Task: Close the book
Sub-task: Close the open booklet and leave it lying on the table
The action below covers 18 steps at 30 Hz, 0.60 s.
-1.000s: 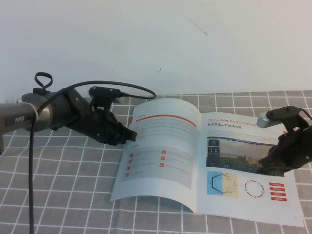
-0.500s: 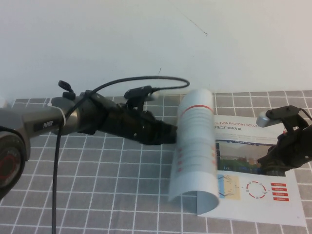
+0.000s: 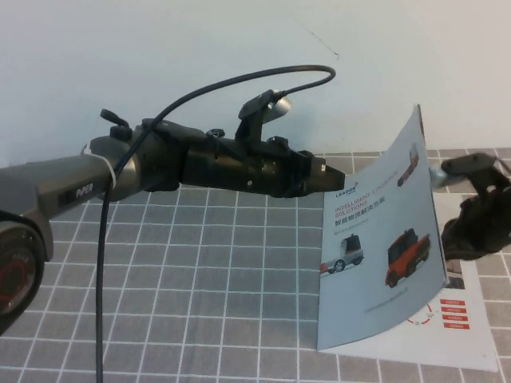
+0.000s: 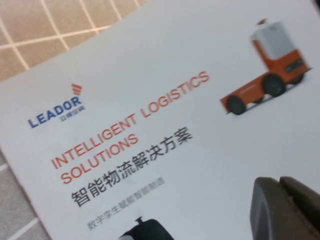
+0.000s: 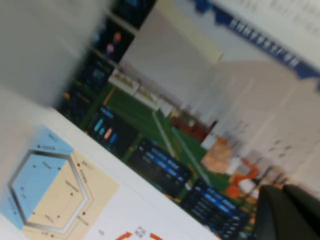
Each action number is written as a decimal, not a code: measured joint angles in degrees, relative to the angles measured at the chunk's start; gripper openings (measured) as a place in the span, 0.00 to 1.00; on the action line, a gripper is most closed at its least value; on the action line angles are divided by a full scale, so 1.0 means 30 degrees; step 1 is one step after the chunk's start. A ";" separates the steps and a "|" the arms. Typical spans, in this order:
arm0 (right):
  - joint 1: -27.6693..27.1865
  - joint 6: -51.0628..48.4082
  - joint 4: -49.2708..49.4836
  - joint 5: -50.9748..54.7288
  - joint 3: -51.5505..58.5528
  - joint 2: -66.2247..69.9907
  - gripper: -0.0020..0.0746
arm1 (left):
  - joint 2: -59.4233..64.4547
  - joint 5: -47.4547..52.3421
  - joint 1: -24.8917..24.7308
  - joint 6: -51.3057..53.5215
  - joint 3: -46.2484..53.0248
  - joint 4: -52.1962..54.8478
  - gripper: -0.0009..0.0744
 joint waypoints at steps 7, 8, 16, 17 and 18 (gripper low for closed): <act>-0.1177 0.2606 -0.3666 0.4610 -0.4171 -0.1842 0.02 | -0.0979 0.0070 0.0000 0.0192 -0.0051 0.0459 0.01; -0.1259 0.3089 -0.4009 0.5357 -0.4910 -0.2129 0.02 | -0.1191 -0.0021 0.0000 0.0192 -0.0051 0.0674 0.01; -0.0256 0.3995 -0.4108 0.7380 -0.6349 -0.2199 0.02 | -0.4533 -0.1497 0.0000 0.0192 -0.0051 0.5332 0.01; 0.0020 0.3995 -0.4140 0.7142 -0.6078 -0.1854 0.02 | -0.4963 -0.1650 0.0000 0.0192 -0.0051 0.5868 0.01; 0.0237 0.3995 -0.4140 0.7007 -0.5860 -0.1523 0.02 | -0.5521 -0.1848 0.0000 0.0192 -0.0051 0.6521 0.01</act>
